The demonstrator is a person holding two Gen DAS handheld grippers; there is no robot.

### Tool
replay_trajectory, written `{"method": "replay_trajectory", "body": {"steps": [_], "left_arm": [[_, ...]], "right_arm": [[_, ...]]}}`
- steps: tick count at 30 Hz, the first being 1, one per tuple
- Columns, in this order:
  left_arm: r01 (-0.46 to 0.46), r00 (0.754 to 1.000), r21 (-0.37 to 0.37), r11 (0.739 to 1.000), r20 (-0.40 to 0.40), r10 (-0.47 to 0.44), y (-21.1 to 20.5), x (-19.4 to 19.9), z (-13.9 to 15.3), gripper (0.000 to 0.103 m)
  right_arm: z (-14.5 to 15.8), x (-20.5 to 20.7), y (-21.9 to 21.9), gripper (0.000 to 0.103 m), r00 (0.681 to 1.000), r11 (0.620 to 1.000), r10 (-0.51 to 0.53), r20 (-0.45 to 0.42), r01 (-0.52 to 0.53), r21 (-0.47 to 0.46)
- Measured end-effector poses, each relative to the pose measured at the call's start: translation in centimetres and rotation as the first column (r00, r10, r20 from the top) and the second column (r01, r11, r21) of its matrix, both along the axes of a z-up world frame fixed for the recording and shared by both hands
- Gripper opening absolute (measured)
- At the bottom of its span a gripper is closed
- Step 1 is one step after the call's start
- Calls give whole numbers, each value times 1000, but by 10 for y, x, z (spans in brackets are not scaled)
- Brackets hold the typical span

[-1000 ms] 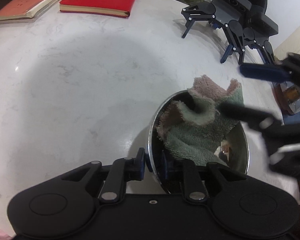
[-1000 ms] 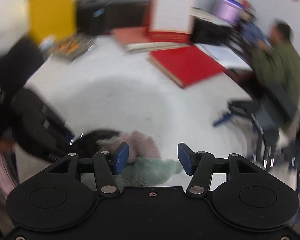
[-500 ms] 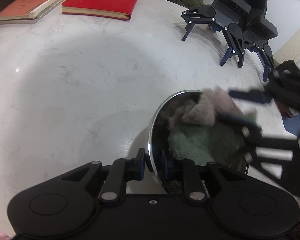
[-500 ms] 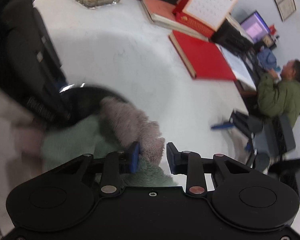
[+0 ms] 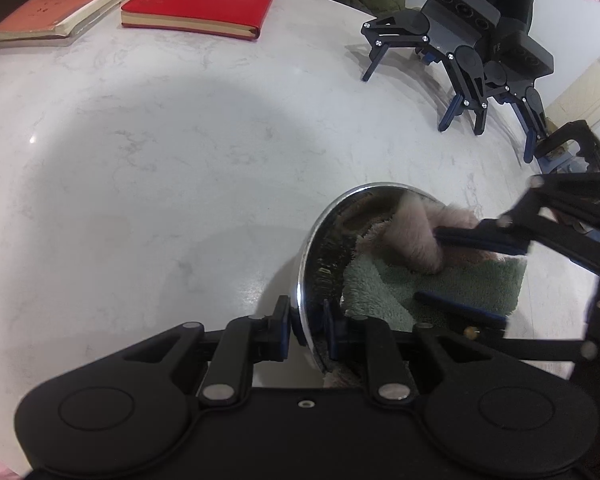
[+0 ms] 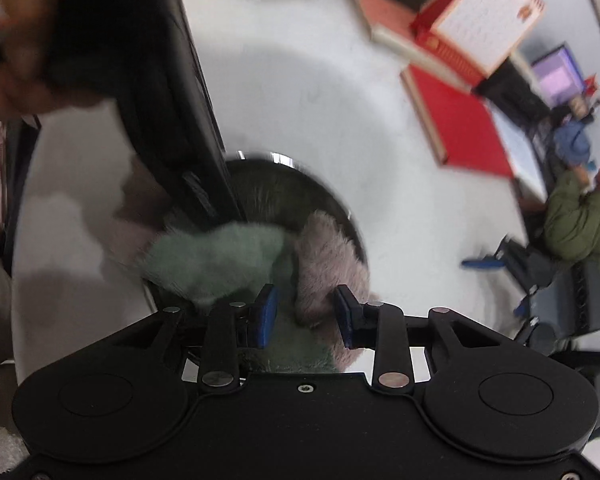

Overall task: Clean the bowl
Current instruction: 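Wipe the bowl interior with the cloth in the right gripper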

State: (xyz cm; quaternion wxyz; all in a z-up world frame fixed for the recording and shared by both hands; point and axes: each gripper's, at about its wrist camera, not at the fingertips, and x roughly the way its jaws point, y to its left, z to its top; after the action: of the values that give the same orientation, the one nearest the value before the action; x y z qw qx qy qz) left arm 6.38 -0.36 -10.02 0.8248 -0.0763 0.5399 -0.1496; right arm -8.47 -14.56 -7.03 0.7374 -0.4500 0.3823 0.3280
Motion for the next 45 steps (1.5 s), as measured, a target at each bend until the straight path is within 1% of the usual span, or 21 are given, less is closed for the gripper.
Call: {"method": "replay_trajectory", "body": {"steps": [3,5,6,8,12,14,17,19,22,24,27,29,32,34,35,37,39,40,41,42,45], "left_arm": [[-2,1000,-4,1000,1,2,0,0,-1,16],[-2,1000,-8,1000,0,2,0,0,-2,16],[-1,1000,-9,1000,1,1,0,-1,-2,16],[2,1000,-10,1000,1,-2,0,-1,-2,16],[13,1000,-11,1000,-3,-13,1,-1,-3,16],[21,1000,-10,1000,-6,-21,1,-1,-2,16],[30,999,-11,999,-10,-30,2,-1,-2,16],[28,1000,-14,1000,-11,-28,3,-1,-2,16],[23,1000,-18,1000,-6,-23,3,0,-3,16],[20,1000,-21,1000,-4,-20,1,1,-3,16],[18,1000,-27,999,-5,-18,1,2,-4,16],[19,1000,-30,999,-7,-19,1,2,-4,16],[23,1000,-26,999,-9,-23,0,3,-4,16],[24,1000,-26,999,-11,-24,0,3,-4,16],[24,1000,-26,999,-12,-24,0,4,-4,16],[23,1000,-27,999,-13,-24,-1,4,-4,16],[19,1000,-31,999,-11,-19,3,1,-4,16],[17,1000,-34,999,-11,-17,3,2,-4,16],[15,1000,-38,999,-12,-16,3,2,-4,16],[14,1000,-40,999,-12,-15,3,2,-4,16],[17,1000,-40,999,-11,-17,2,1,-4,16]], "right_arm": [[-2,9,4,33,995,998,-56,-79,57,11],[-3,13,3,31,986,996,-84,-147,87,15],[-4,14,3,31,982,995,-90,-164,94,19],[-5,15,2,25,970,993,-100,-220,111,37],[-8,16,11,24,979,997,-51,-197,63,54],[-11,17,18,24,993,999,-22,-119,26,31],[-12,19,26,23,997,999,44,-65,-44,5],[-12,21,27,22,996,998,61,-59,-61,3],[-15,23,23,18,996,999,51,-80,-50,13],[-14,23,18,18,995,1000,31,-99,-31,8],[-12,18,10,18,985,1000,-7,-172,7,1],[-13,14,8,18,976,1000,-8,-218,14,22],[-14,11,18,18,978,999,44,-203,-38,32],[-12,14,26,18,988,998,58,-142,-55,25],[-12,16,30,15,992,998,65,-111,-63,21],[-8,20,30,15,994,998,63,-93,-62,18],[-5,21,26,15,994,999,45,-95,-45,11],[-6,18,24,15,994,999,40,-101,-41,-10],[-10,12,19,15,991,998,37,-129,-43,-42],[-10,11,20,15,990,998,37,-135,-44,-45],[-14,2,20,16,980,998,28,-197,-38,-49]]}}
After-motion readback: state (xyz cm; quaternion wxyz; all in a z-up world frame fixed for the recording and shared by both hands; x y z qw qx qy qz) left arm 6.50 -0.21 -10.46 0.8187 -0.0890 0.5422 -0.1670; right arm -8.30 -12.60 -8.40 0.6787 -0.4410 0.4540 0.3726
